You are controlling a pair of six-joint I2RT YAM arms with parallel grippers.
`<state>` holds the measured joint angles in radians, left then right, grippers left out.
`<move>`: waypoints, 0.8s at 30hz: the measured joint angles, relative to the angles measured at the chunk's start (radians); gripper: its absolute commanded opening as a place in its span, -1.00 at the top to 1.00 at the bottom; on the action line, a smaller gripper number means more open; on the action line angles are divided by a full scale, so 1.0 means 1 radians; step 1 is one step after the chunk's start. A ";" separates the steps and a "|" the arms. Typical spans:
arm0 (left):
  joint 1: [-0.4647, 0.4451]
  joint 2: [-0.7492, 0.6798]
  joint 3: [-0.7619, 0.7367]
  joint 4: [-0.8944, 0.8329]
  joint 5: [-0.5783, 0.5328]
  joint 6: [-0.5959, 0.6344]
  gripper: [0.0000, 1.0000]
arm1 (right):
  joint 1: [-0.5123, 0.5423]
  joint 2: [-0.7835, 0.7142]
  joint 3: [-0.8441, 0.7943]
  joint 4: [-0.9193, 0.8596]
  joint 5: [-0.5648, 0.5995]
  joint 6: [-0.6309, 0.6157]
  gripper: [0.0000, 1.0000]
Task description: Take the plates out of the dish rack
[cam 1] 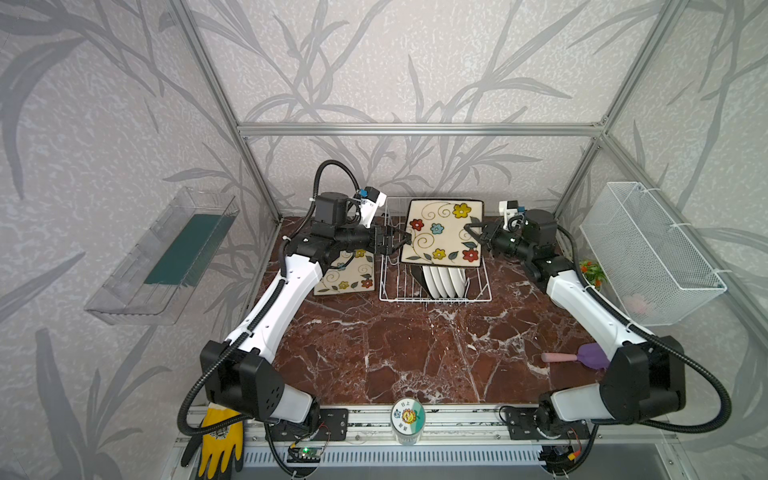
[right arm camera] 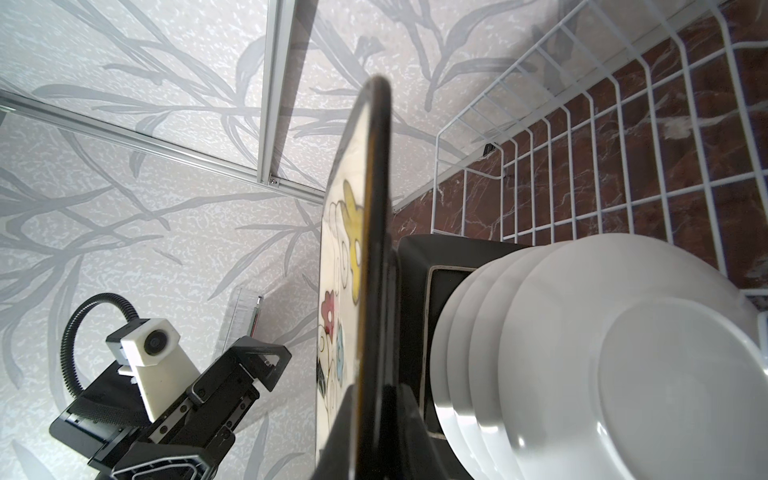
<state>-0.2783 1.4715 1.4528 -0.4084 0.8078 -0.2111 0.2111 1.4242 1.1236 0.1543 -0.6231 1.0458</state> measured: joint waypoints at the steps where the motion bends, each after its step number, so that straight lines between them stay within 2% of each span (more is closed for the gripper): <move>1: 0.000 0.005 0.000 0.002 0.008 -0.006 -0.99 | 0.000 0.000 0.000 0.006 -0.003 0.000 1.00; 16: 0.000 0.050 0.000 0.040 0.098 -0.068 -0.98 | 0.040 0.012 0.000 0.067 -0.035 -0.003 1.00; 24: 0.005 0.062 -0.009 0.101 0.142 -0.116 -0.86 | 0.052 0.014 0.000 0.115 -0.040 -0.026 1.00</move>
<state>-0.2729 1.5337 1.4437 -0.3077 0.9493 -0.3271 0.2634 1.4380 1.1236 0.2695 -0.6628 1.0199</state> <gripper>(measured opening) 0.950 0.142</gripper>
